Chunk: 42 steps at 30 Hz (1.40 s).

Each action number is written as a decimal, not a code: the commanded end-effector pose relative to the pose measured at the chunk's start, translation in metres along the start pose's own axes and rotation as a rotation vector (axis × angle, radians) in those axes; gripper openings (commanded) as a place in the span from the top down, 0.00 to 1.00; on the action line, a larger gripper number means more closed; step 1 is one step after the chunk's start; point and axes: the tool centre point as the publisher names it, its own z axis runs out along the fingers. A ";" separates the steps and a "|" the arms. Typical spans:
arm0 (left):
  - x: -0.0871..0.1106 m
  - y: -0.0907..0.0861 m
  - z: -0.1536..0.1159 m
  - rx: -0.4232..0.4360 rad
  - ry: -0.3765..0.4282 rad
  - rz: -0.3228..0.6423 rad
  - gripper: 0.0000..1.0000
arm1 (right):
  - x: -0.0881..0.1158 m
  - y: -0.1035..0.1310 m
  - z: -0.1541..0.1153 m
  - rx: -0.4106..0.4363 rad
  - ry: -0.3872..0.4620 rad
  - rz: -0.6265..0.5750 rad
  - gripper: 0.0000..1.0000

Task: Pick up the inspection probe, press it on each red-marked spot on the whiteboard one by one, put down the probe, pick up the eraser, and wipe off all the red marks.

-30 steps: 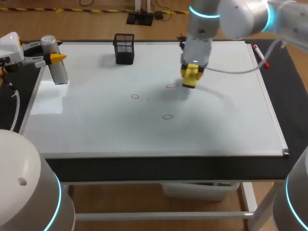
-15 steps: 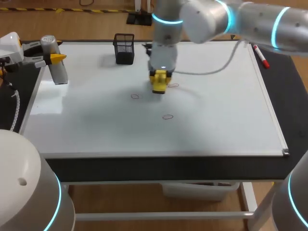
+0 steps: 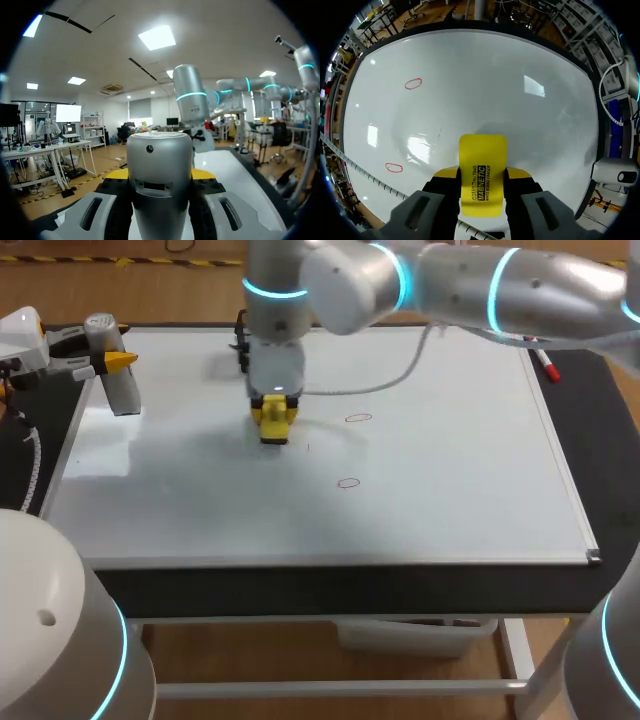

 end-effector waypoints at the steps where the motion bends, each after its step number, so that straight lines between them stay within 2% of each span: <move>1: 0.001 -0.001 0.001 0.000 -0.003 0.002 1.00 | -0.017 -0.002 0.006 -0.002 0.100 0.002 1.00; 9: 0.001 -0.001 0.001 0.000 -0.003 0.002 1.00 | -0.026 0.004 0.015 -0.001 0.103 -0.005 1.00; 21: 0.001 -0.001 0.001 0.000 -0.003 0.002 1.00 | -0.021 0.011 0.018 0.018 0.102 0.012 1.00; 31: 0.001 -0.001 0.001 0.000 -0.003 0.002 1.00 | -0.006 0.013 0.020 0.027 0.098 0.044 1.00; 42: 0.001 -0.001 0.001 0.000 -0.003 0.002 1.00 | 0.021 0.014 0.022 0.035 0.092 0.090 1.00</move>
